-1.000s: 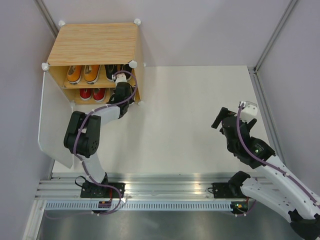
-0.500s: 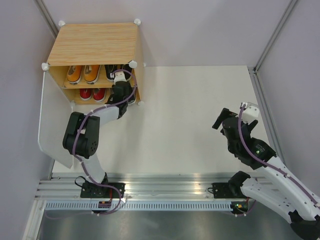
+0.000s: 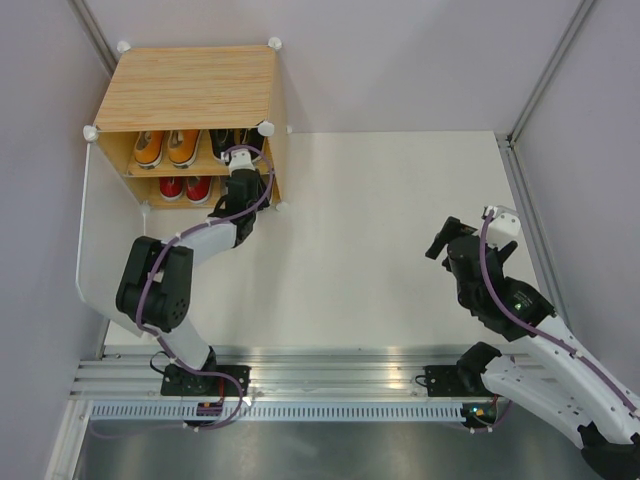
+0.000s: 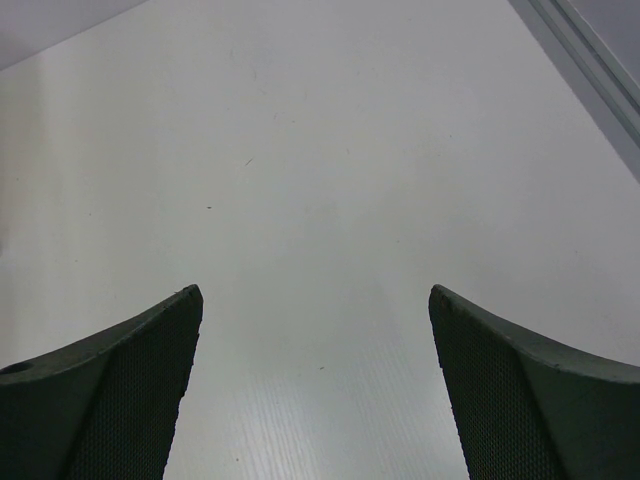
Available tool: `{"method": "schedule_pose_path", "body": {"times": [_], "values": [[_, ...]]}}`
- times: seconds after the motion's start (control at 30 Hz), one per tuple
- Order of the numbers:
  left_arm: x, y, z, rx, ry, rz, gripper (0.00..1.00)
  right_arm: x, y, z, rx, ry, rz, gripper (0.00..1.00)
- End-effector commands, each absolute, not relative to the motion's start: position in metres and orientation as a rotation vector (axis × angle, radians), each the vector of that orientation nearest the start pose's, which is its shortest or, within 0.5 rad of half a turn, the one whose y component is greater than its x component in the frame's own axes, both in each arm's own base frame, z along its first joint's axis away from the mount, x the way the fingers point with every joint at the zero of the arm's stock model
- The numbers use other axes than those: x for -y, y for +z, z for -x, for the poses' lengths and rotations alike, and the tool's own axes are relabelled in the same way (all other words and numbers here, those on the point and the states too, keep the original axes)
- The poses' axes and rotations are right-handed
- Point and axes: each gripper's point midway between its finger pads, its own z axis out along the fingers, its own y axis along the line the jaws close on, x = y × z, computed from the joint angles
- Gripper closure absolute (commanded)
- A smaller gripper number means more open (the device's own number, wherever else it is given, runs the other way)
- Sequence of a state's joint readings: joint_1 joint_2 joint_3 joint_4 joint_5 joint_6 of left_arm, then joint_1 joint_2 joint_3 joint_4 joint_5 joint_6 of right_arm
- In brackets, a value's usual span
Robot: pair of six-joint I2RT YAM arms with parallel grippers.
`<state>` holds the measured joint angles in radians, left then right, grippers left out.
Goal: Place and organize the shoes in the shoe cabinet
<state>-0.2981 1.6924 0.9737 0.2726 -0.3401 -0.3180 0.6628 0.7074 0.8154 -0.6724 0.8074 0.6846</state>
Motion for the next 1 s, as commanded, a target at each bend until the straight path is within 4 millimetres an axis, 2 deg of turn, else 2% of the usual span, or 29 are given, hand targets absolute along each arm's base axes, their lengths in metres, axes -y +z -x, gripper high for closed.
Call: {"method": "schedule_pose_path", "body": {"times": [0.0,0.23,0.4,0.57,0.7,0.97], "values": [[0.092,0.116,-0.475,-1.985,-0.028,0.288,0.58,-0.05,0.23,-0.241,-1.884,0.032,-0.478,0.02],[0.096,0.105,-0.488,-2.011,-0.014,0.282,0.77,-0.049,0.229,-0.24,-1.888,0.027,-0.478,0.02],[0.096,0.113,-0.5,-1.976,0.003,0.264,0.93,-0.047,0.23,-0.24,-1.879,0.014,-0.492,0.02],[0.095,0.126,-0.515,-1.924,0.028,0.236,0.94,-0.045,0.227,-0.242,-1.875,-0.001,-0.503,0.02],[0.09,0.127,-0.525,-1.911,0.034,0.259,0.94,-0.046,0.229,-0.244,-1.872,-0.01,-0.503,0.02],[0.087,0.128,-0.527,-1.908,0.036,0.271,0.94,-0.047,0.232,-0.248,-1.867,-0.028,-0.504,0.02]]}}
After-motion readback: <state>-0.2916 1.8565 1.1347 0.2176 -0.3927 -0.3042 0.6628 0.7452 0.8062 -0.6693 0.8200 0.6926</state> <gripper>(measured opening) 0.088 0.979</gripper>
